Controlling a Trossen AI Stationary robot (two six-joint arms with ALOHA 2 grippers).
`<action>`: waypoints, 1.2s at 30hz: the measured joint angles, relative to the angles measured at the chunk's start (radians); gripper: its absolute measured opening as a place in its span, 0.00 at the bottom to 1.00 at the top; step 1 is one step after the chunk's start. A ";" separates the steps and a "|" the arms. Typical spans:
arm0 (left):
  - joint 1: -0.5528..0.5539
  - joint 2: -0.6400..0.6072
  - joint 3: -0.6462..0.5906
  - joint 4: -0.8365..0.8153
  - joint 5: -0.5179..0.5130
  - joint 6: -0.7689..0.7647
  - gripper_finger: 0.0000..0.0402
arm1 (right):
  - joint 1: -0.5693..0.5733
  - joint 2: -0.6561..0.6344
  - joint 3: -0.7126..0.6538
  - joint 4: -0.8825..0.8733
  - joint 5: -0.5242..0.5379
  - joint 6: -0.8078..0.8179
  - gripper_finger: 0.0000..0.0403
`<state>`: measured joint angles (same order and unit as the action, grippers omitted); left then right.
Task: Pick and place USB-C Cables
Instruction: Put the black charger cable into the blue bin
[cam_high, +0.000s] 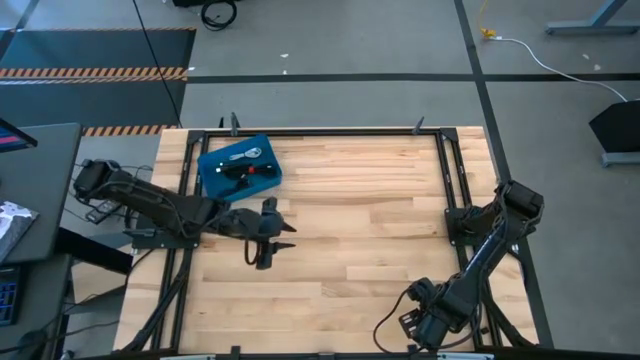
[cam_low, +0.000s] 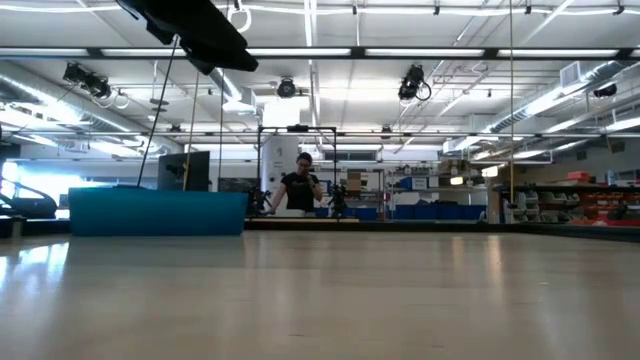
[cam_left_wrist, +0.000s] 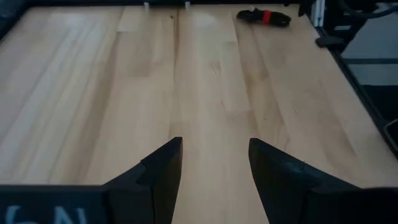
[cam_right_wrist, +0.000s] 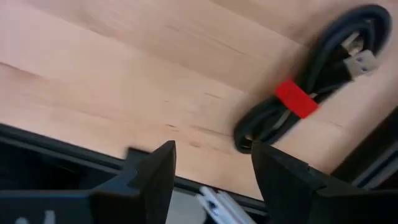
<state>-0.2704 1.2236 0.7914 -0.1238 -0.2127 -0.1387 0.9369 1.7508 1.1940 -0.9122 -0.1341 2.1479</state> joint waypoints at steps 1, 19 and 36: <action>-0.011 0.000 0.000 0.000 -0.023 0.001 0.48 | 0.004 0.000 -0.006 -0.002 -0.012 0.000 0.54; -0.061 0.000 0.000 -0.002 -0.083 -0.061 0.48 | 0.070 0.000 -0.138 0.037 -0.036 0.060 0.54; -0.104 0.000 0.000 -0.002 -0.117 -0.061 0.48 | 0.069 -0.001 -0.228 0.070 -0.042 0.017 0.43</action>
<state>-0.3748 1.2236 0.7914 -0.1261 -0.3301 -0.1997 1.0061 1.7500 0.9665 -0.8417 -0.1761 2.1646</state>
